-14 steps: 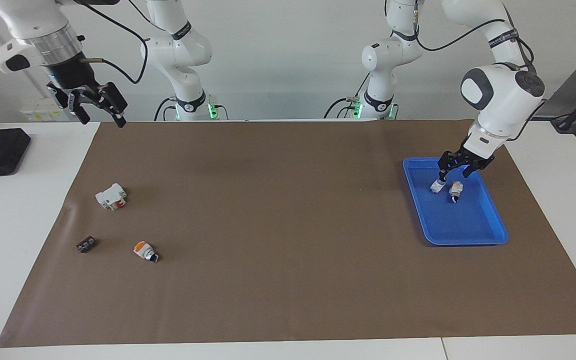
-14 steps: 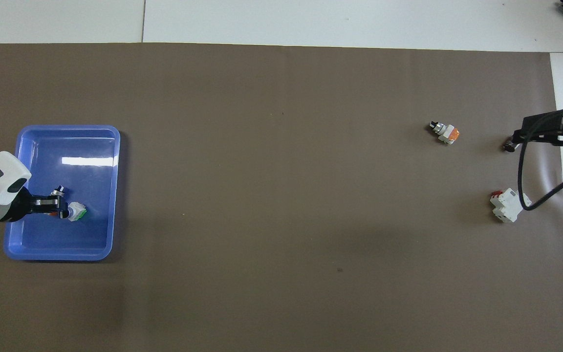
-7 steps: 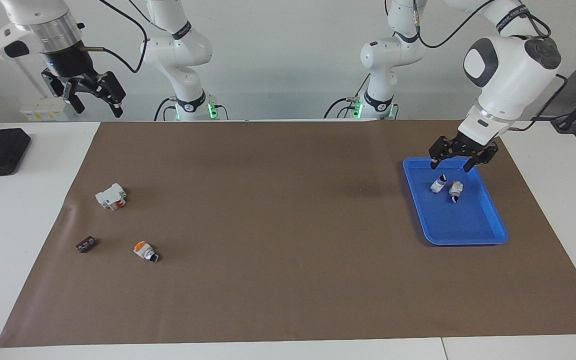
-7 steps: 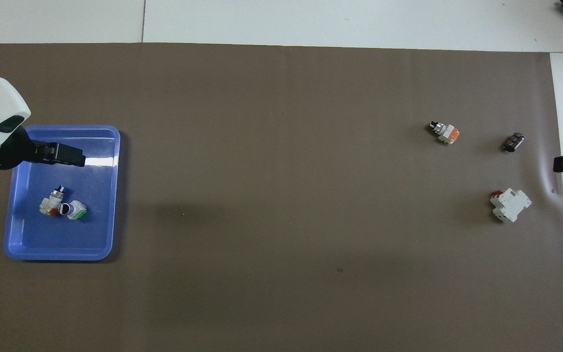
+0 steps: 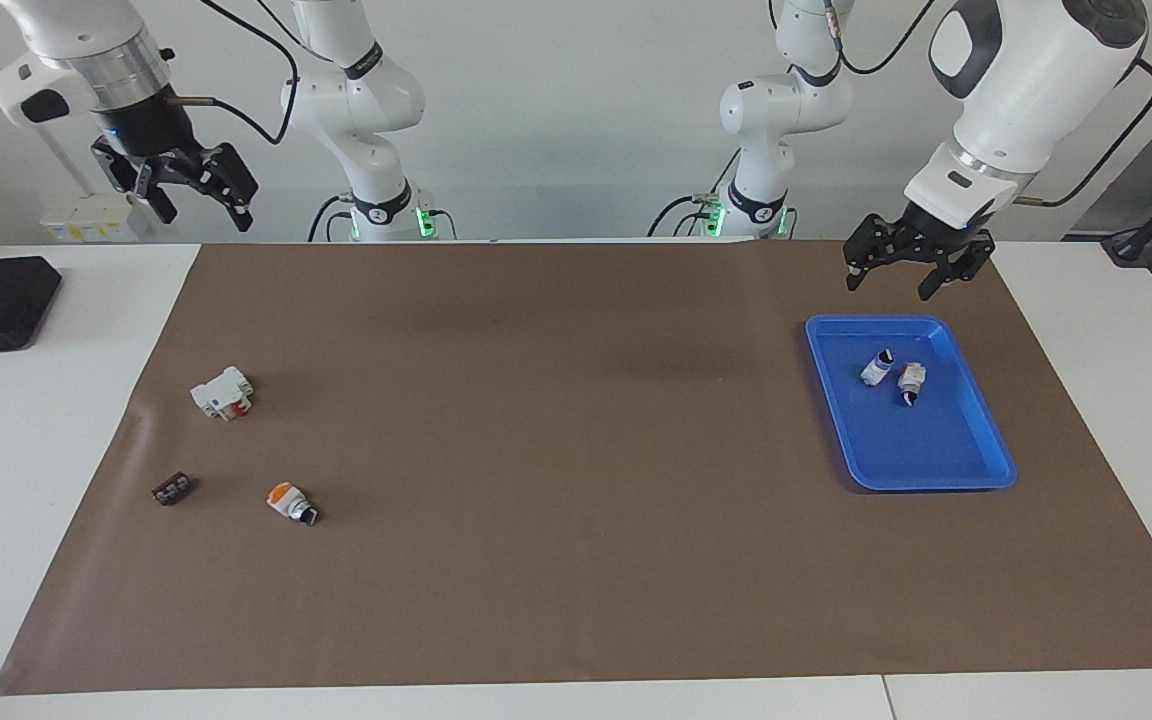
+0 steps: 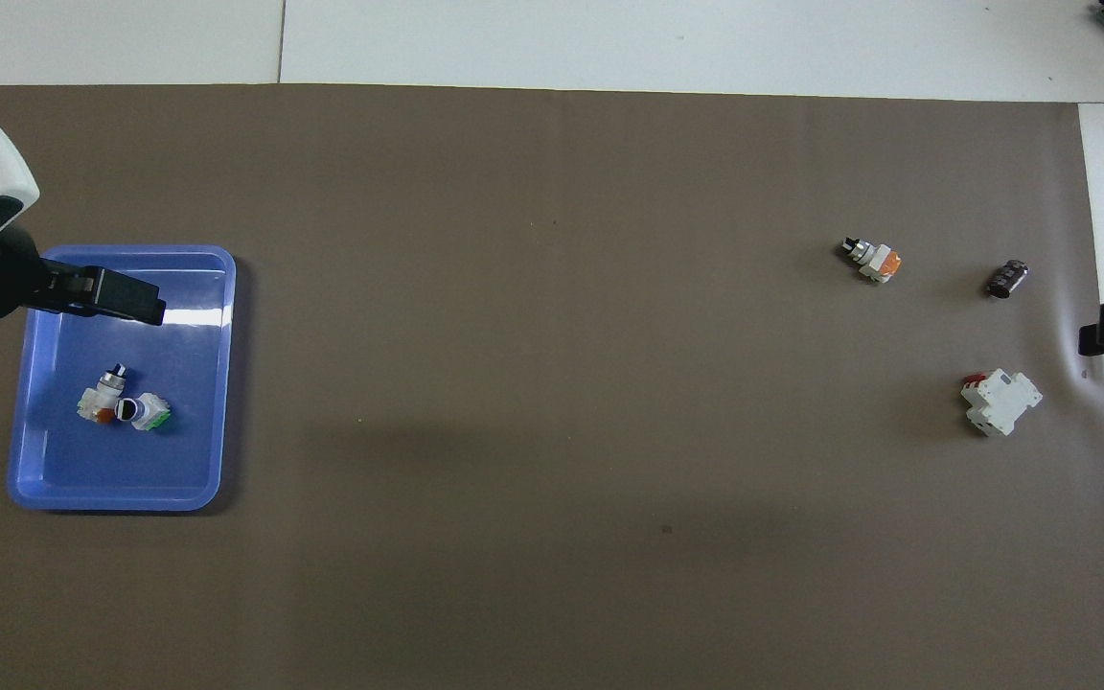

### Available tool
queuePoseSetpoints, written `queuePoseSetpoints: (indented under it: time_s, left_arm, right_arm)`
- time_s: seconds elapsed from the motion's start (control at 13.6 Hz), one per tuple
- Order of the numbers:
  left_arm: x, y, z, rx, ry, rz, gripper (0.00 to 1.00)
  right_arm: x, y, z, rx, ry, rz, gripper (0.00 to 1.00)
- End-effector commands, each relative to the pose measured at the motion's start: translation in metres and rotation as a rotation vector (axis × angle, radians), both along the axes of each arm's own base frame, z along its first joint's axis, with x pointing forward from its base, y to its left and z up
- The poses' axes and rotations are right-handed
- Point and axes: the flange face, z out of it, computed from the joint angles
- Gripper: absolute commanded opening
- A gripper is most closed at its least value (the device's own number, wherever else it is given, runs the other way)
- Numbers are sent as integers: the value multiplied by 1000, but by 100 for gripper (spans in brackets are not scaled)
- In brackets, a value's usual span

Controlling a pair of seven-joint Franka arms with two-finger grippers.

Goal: Turn and place switch with both arms

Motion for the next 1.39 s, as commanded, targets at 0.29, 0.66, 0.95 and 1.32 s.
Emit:
queuePoseSetpoints:
  time_s: [0.29,0.66,0.95,1.32]
  left_arm:
    - [-11,5,14,72,38,55,100]
    - [-14,3,28,95,4,62,100]
    - [-14,7,30,94,-8,62,100]
    - [-13,7,31,92,-16,60,100]
  right_arm:
    - [9,-9,-3,-15,27,25,100]
    - [1,-3,-13,-9,48,36,100]
    - [1,-4,-14,-21,46,56,100]
    - [4,5,-16,-61,36,92,100]
